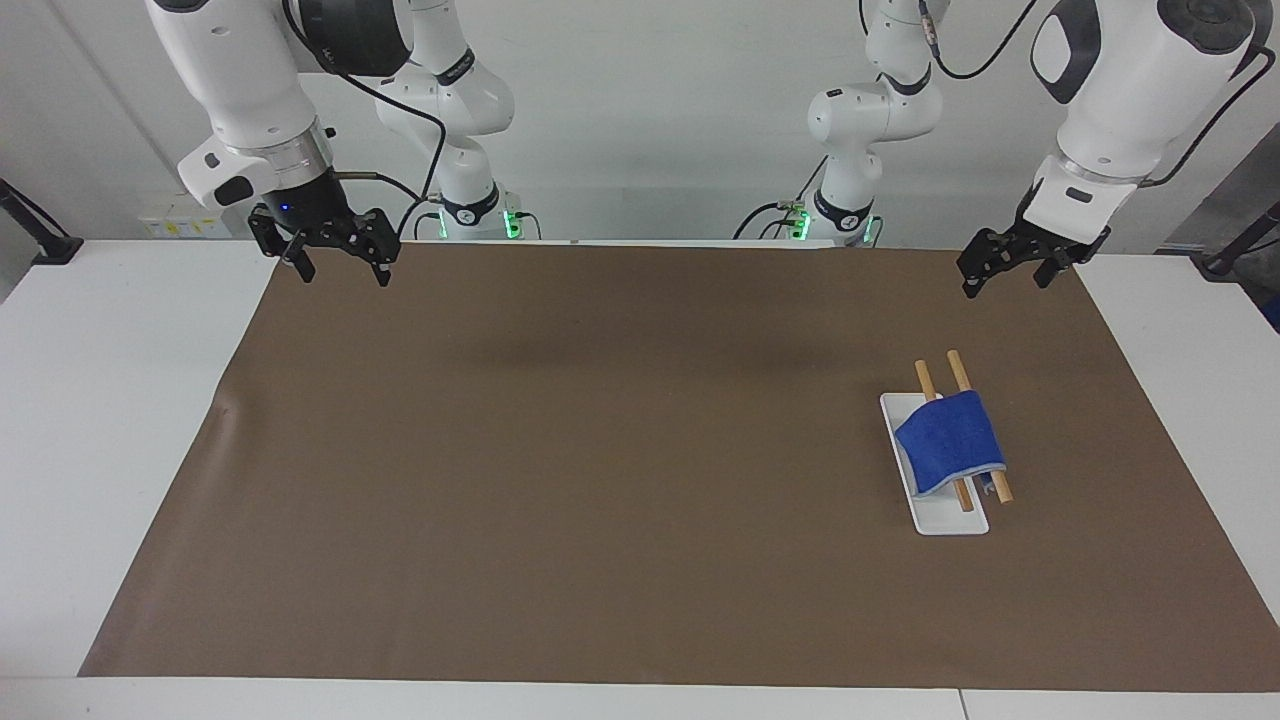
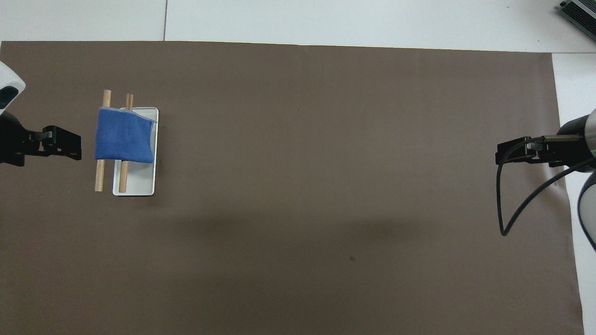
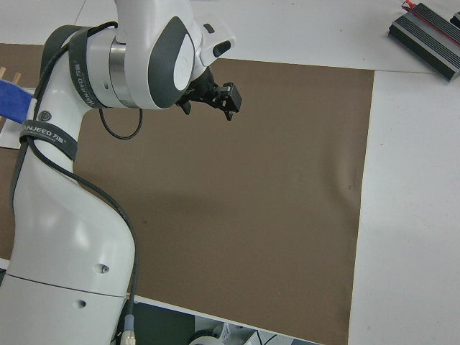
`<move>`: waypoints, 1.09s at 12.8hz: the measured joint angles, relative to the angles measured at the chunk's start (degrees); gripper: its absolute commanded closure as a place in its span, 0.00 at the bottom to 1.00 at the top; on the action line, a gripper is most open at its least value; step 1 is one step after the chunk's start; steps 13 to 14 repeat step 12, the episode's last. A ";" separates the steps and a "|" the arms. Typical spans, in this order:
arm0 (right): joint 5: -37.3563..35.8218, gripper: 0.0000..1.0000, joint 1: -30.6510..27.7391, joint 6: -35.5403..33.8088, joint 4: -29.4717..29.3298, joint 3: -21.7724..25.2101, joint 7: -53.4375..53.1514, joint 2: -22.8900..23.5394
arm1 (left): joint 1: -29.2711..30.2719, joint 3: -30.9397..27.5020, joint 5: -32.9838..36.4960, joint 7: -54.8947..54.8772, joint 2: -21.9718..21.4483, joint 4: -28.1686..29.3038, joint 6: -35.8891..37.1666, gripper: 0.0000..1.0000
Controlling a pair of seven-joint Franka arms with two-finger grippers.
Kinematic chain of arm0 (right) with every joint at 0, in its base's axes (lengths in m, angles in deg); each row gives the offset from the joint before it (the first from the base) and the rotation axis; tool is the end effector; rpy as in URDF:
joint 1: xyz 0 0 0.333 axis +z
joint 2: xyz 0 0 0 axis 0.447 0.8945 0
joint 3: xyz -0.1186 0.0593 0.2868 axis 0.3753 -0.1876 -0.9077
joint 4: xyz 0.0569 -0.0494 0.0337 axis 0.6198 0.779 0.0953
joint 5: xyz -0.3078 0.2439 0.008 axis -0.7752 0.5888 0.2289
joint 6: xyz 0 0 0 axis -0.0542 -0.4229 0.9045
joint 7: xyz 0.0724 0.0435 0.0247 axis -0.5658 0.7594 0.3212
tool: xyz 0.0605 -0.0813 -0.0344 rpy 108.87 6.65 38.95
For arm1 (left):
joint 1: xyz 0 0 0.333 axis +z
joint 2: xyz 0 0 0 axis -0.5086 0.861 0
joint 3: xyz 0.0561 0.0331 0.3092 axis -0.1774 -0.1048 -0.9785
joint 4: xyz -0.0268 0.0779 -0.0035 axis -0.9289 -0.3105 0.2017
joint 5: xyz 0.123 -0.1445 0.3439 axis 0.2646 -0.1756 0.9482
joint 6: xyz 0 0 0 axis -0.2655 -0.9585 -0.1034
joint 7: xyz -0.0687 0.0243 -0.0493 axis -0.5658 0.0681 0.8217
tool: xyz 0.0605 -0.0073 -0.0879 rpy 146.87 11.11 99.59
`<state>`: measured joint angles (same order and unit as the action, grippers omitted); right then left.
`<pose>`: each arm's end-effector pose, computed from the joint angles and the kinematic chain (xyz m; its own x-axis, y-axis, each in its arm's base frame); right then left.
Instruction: Right arm passes towel to left arm to hang
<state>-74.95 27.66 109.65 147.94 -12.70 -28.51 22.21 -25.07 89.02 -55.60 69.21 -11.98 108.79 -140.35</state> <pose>0.5444 0.0046 0.6091 0.9981 -0.0614 0.0076 -0.0615 -0.9980 0.0169 0.5482 -0.0460 0.6084 0.9963 0.0722 -0.0475 0.0694 -0.9959 -0.0584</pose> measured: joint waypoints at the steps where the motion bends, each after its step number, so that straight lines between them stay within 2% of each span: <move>1: 0.00 0.00 0.00 0.00 0.00 0.00 0.00 0.00 | -0.01 0.08 -0.01 0.00 -0.01 0.13 0.00 0.00; 14: 0.00 0.00 0.03 0.00 0.01 -0.08 0.00 0.00 | -0.43 0.71 -0.02 0.00 -0.88 1.38 0.00 0.00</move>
